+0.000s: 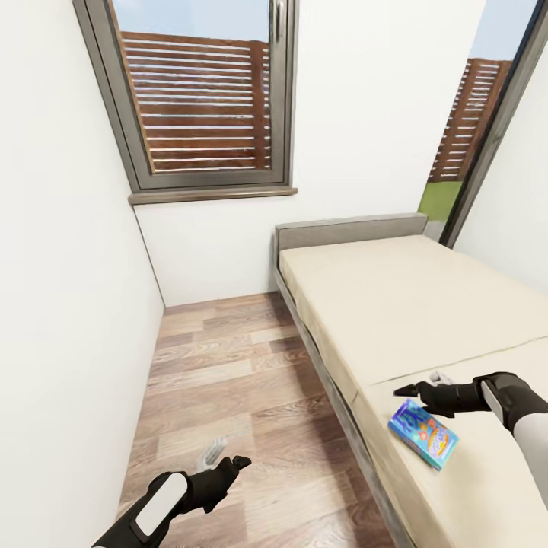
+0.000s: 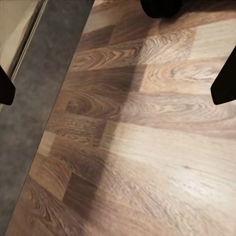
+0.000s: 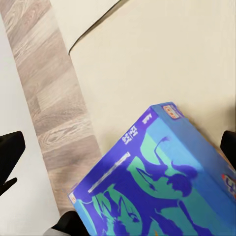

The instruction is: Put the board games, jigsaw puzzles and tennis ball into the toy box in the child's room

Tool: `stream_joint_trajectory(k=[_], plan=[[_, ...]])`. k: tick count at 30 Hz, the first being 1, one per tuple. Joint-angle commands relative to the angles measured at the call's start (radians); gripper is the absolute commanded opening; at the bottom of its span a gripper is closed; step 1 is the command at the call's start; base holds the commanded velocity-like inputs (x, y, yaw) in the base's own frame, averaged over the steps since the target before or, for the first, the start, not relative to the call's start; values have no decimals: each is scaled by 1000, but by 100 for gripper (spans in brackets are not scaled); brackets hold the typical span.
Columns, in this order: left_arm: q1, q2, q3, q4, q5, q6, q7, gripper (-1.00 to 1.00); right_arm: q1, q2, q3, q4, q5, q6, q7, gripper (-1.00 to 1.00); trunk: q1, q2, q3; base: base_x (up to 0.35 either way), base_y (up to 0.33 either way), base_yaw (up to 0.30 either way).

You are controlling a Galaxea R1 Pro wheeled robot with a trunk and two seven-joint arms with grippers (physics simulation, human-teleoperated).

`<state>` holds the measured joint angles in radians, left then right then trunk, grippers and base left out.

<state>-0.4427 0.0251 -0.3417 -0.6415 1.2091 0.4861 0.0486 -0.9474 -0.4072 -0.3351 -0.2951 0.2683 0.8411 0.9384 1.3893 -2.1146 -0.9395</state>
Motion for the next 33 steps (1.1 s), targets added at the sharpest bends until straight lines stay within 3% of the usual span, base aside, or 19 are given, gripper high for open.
stream_joint_trajectory(k=[1,8,13,23,26,28,33], plan=[[-1,1,-5,-1,9,0,5,100,-1,1,0,-2,11,4,10,100,0,0,-1,0,0,67],[-1,1,-6,-1,7,0,5,100,-1,1,8,-19,10,2,13,100,0,0,-1,0,0,30],[-1,-16,-8,-1,-75,-43,4,100,-1,-2,10,-86,9,1,10,100,0,0,-1,0,0,4],[-1,-25,-7,-1,-107,-65,4,100,-1,-5,12,-106,9,2,4,100,0,0,-1,-97,-12,1],[-1,-25,-7,-1,-108,-65,4,100,-1,-4,10,-103,8,3,-22,100,0,0,-1,-79,-9,0],[-1,-25,-7,-1,-109,-66,4,100,-2,-4,5,-100,3,2,-112,100,0,0,-1,-26,-3,0],[-1,-25,-7,-1,-109,-66,4,100,-1,-12,3,-97,-2,1,-163,100,0,0,-1,-9,-1,0]])
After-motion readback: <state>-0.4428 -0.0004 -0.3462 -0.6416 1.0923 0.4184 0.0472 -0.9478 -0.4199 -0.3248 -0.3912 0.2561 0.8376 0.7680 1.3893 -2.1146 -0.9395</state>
